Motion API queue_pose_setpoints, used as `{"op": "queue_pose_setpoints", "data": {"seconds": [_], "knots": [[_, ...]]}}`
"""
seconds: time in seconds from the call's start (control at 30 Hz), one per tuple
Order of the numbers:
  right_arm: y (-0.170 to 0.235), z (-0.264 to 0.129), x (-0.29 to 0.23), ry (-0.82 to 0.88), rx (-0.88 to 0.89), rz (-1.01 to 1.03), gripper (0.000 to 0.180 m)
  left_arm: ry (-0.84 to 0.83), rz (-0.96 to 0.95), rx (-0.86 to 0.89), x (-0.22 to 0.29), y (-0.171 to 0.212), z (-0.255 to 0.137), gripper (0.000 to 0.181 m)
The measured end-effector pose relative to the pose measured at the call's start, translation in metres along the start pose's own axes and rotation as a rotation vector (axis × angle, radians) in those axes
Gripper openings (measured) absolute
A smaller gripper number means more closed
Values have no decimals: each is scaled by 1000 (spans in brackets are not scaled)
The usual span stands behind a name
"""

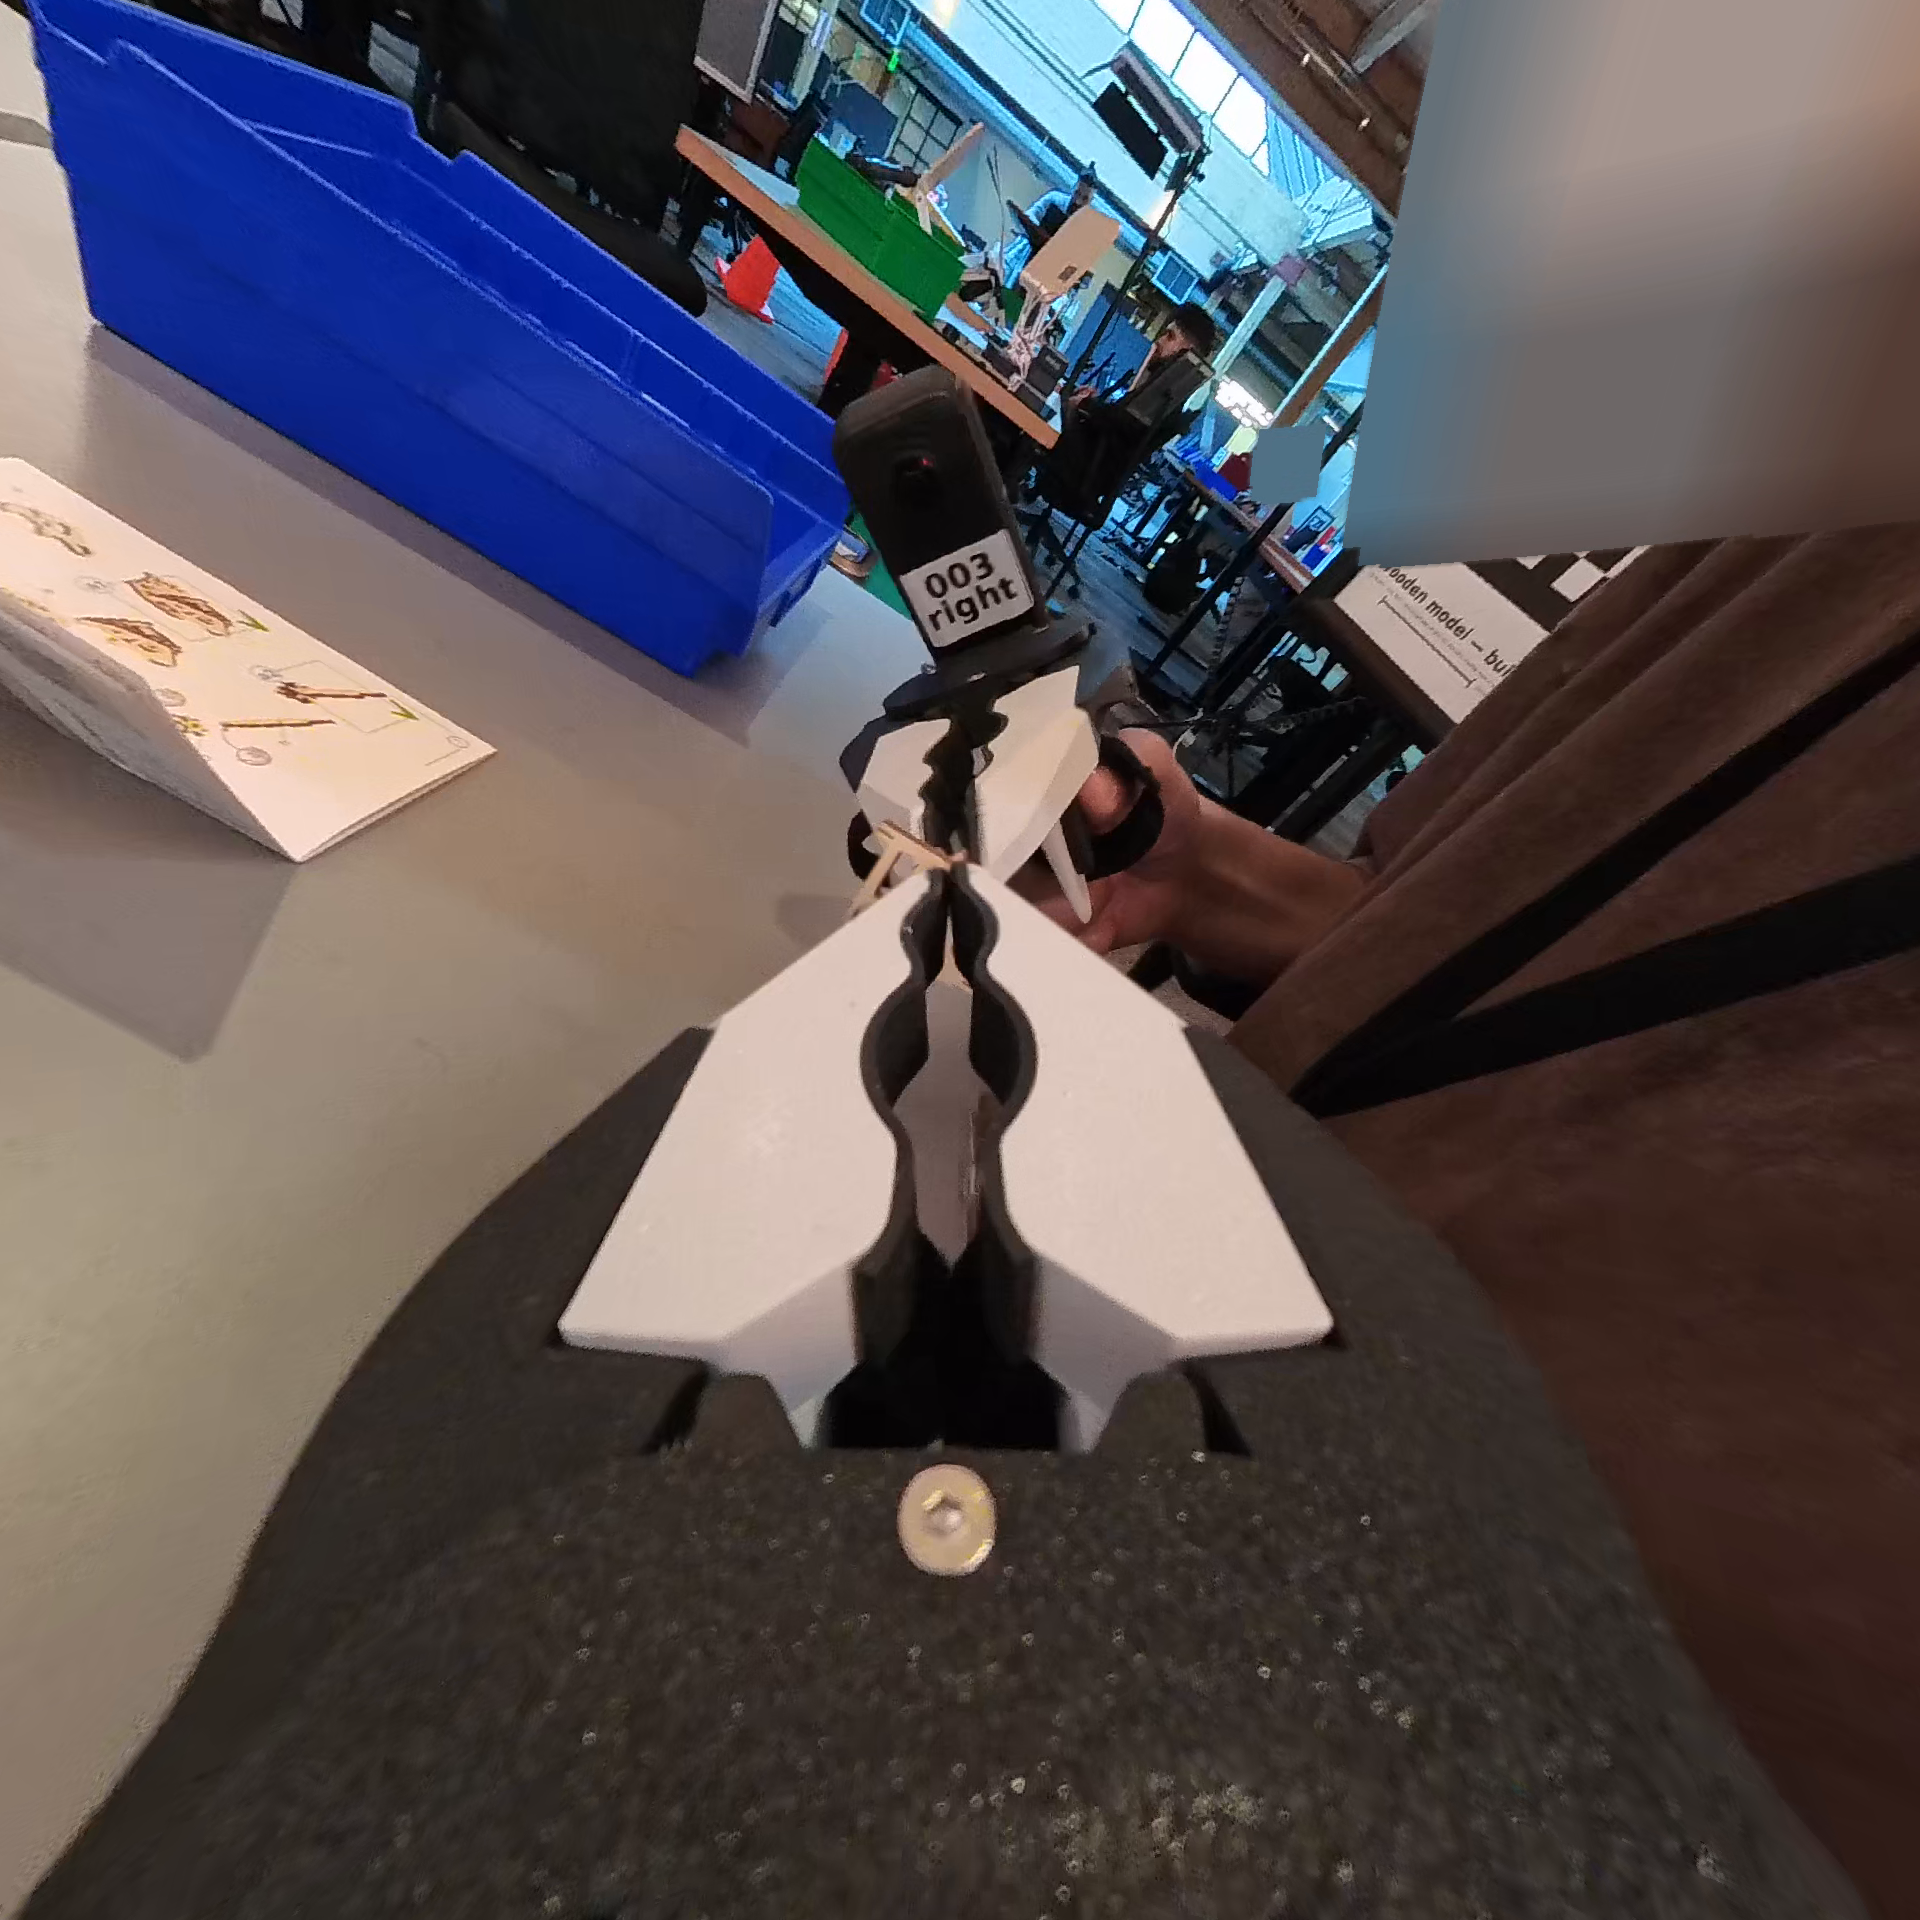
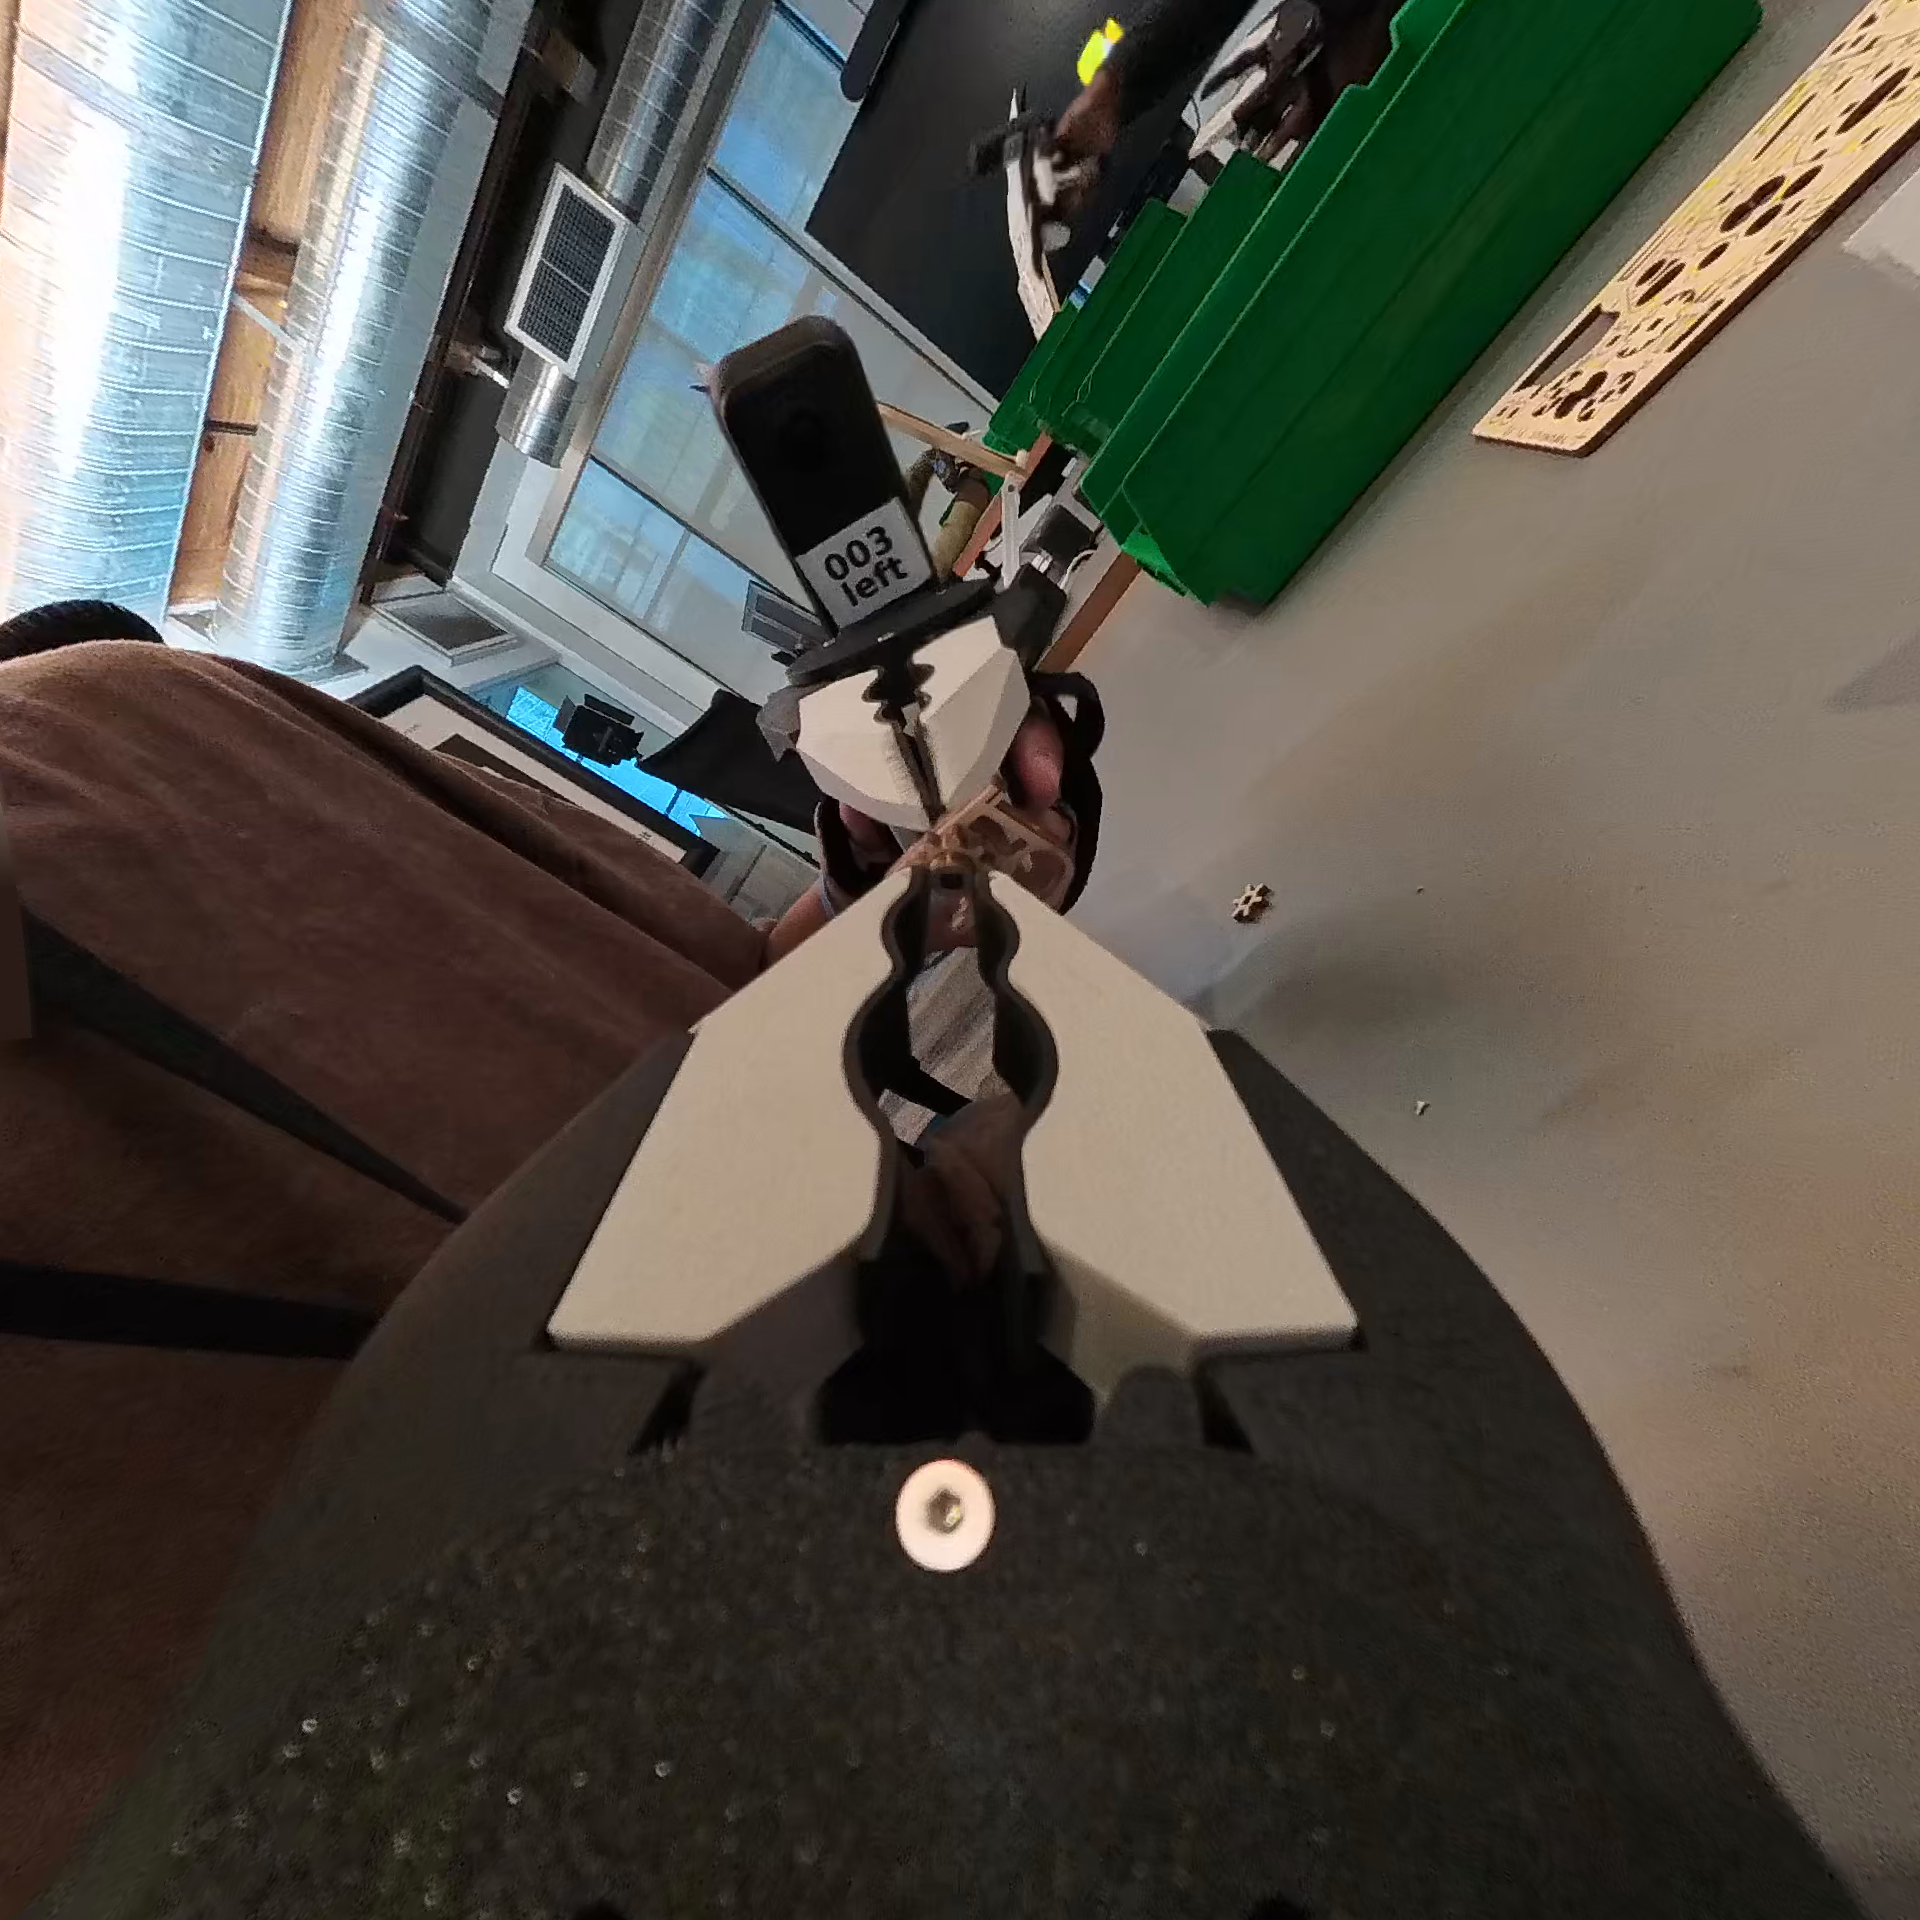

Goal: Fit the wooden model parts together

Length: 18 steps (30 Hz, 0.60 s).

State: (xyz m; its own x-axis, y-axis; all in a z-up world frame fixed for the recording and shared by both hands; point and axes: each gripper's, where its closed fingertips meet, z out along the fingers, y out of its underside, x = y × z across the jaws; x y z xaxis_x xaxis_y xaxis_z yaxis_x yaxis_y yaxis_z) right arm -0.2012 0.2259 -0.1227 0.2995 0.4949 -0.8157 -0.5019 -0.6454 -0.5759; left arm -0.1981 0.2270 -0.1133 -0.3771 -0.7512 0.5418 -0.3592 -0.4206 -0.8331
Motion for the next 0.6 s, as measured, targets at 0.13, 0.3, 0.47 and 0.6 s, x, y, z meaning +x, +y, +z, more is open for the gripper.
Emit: {"op": "queue_pose_setpoints", "data": {"seconds": [0.13,0.3,0.47,0.6], "knots": [[5,1,-1,2,-30,-16,8,13,-8,-22,1,3,0,0],[25,23,-3,10,-108,-57,8,59,-26,-68,8,13,10,0],[9,5,16,99,-36,-56,7,-23,-20,47,-6,-12,-12,0],[4,-2,20,56,-7,65,7,-98,-2,-6,-24,-1,-18,20]]}}
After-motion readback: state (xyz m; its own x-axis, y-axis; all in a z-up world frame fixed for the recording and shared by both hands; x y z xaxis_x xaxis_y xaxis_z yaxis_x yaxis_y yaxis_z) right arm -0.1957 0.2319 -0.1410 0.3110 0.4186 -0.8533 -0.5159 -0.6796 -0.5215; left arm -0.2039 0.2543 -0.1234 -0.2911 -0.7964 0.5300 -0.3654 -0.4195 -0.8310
